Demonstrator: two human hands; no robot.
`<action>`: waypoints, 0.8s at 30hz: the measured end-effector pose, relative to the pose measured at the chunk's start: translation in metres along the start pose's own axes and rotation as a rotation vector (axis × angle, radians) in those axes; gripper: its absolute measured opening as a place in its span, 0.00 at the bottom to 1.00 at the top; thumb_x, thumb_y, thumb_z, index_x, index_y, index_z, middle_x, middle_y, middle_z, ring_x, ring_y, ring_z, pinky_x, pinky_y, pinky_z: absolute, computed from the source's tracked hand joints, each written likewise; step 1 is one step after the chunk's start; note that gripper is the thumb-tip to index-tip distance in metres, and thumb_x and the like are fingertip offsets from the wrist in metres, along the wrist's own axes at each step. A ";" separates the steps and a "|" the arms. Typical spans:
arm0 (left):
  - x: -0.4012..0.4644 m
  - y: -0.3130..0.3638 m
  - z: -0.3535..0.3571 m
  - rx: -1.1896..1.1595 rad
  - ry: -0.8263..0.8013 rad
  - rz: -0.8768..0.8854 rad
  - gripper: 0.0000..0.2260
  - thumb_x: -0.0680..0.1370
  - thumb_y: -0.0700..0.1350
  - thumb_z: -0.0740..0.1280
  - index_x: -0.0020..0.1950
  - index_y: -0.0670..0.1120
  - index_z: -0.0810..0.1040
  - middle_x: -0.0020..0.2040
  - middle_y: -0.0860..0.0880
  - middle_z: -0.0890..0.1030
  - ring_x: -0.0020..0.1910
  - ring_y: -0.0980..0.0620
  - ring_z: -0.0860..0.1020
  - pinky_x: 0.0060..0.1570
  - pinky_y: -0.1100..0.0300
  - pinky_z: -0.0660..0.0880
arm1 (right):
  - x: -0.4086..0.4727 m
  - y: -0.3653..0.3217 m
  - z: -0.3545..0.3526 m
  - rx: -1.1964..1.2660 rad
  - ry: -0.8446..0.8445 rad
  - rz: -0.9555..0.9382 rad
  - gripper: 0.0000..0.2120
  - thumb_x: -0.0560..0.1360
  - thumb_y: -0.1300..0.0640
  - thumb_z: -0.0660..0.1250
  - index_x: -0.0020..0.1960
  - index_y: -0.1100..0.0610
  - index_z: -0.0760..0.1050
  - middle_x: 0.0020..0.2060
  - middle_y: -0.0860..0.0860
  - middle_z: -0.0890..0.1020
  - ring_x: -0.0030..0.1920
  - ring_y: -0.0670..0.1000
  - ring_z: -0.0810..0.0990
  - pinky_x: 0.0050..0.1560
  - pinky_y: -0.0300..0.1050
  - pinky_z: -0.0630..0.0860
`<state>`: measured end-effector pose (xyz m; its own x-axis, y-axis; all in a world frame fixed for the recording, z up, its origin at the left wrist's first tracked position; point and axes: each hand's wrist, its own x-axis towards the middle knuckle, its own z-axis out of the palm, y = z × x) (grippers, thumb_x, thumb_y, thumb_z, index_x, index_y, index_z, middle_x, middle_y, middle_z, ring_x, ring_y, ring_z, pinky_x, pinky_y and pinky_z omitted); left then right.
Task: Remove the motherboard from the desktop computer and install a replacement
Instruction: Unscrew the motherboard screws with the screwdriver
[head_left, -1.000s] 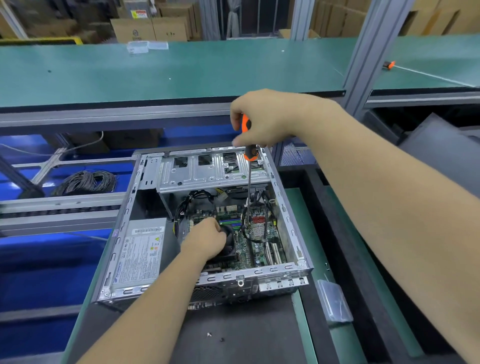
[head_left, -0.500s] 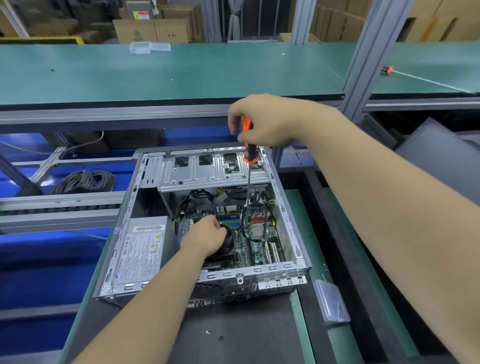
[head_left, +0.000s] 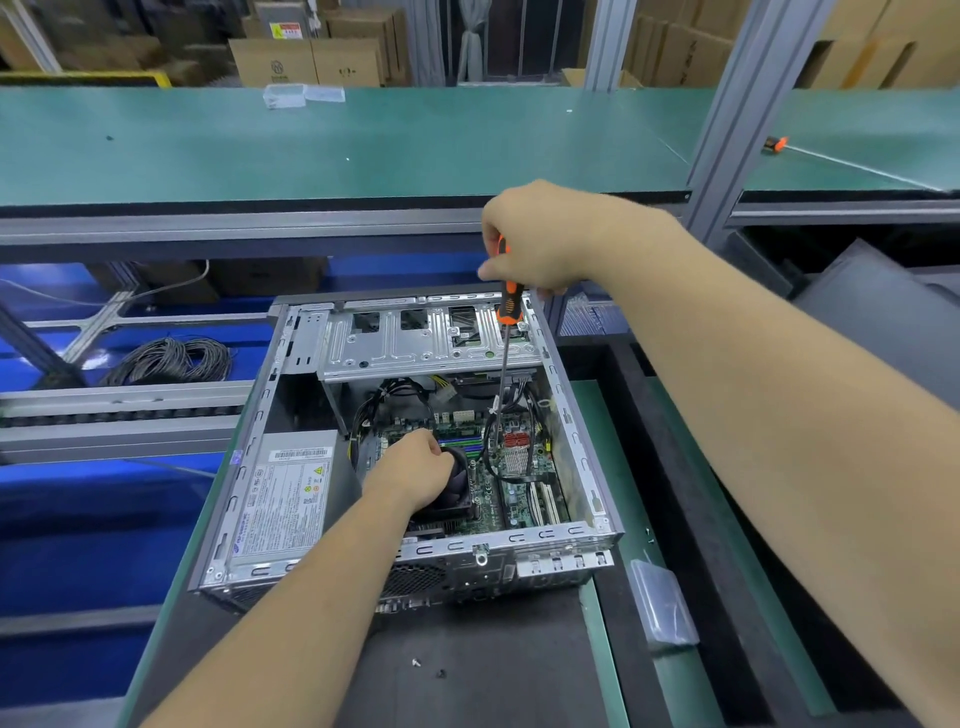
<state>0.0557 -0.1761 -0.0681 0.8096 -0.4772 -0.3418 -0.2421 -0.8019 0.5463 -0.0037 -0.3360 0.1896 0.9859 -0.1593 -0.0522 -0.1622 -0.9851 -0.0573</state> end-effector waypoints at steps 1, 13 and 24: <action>0.000 0.000 0.000 -0.005 -0.002 0.000 0.03 0.77 0.46 0.60 0.44 0.51 0.69 0.40 0.49 0.77 0.37 0.48 0.73 0.38 0.56 0.69 | 0.000 0.000 0.001 0.038 0.008 -0.025 0.09 0.80 0.54 0.65 0.52 0.60 0.76 0.39 0.55 0.83 0.34 0.55 0.84 0.39 0.51 0.83; 0.000 0.002 0.001 -0.071 0.111 0.001 0.04 0.78 0.46 0.60 0.46 0.50 0.73 0.41 0.49 0.81 0.37 0.49 0.76 0.39 0.55 0.72 | -0.005 0.012 -0.011 0.142 0.006 -0.004 0.04 0.79 0.60 0.65 0.52 0.59 0.76 0.31 0.50 0.83 0.28 0.48 0.83 0.35 0.44 0.81; 0.002 0.017 0.011 -0.019 0.010 0.269 0.15 0.78 0.53 0.70 0.63 0.52 0.73 0.33 0.53 0.72 0.30 0.54 0.72 0.31 0.59 0.66 | -0.022 0.025 -0.046 0.279 0.082 0.009 0.07 0.80 0.58 0.67 0.55 0.61 0.75 0.38 0.57 0.84 0.29 0.49 0.84 0.28 0.39 0.80</action>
<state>0.0469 -0.1948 -0.0678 0.7224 -0.6690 -0.1749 -0.4393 -0.6394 0.6310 -0.0272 -0.3602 0.2357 0.9826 -0.1841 0.0261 -0.1653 -0.9294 -0.3299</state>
